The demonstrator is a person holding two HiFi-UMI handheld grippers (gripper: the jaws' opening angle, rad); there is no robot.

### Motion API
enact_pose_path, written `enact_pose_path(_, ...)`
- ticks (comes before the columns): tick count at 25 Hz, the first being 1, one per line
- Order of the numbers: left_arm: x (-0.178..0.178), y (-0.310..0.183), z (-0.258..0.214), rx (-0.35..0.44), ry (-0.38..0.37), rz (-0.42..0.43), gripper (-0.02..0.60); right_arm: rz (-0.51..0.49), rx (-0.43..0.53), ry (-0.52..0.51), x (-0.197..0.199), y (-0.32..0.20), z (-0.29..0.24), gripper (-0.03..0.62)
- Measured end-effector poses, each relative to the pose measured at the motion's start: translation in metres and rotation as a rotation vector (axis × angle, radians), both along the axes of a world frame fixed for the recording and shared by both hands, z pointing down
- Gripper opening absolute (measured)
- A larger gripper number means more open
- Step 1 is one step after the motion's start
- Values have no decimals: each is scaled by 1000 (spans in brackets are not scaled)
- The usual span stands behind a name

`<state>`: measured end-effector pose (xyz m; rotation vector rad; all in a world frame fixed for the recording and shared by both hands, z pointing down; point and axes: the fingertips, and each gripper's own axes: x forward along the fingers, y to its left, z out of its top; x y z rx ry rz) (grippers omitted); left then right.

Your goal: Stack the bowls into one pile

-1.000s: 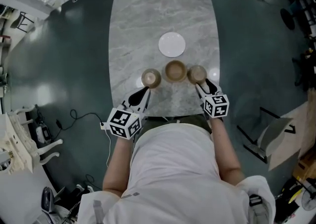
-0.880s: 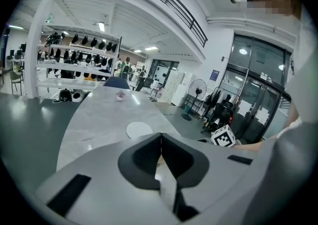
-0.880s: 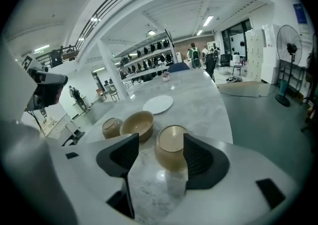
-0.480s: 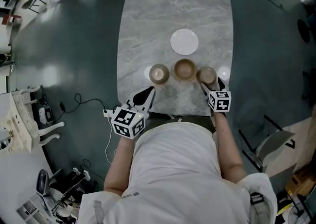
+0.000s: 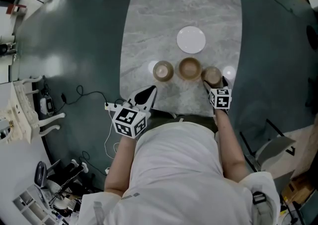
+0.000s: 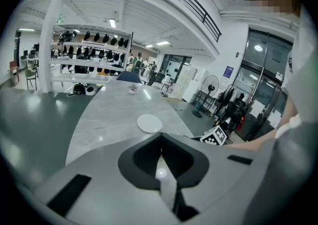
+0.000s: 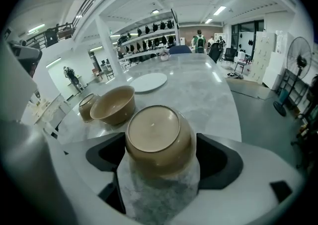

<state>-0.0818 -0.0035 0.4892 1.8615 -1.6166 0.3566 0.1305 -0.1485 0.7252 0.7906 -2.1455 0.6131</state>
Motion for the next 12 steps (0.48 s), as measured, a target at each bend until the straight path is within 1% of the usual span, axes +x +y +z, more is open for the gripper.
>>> enact_pose_path(7, 1, 8, 3, -16, -8, -8, 2, -20, 0, -26, -6, -2, 1, 443)
enact_pose_path(12, -2, 11, 5, -13, 0, -23, 3, -27, -14, -15, -5, -1, 1, 437)
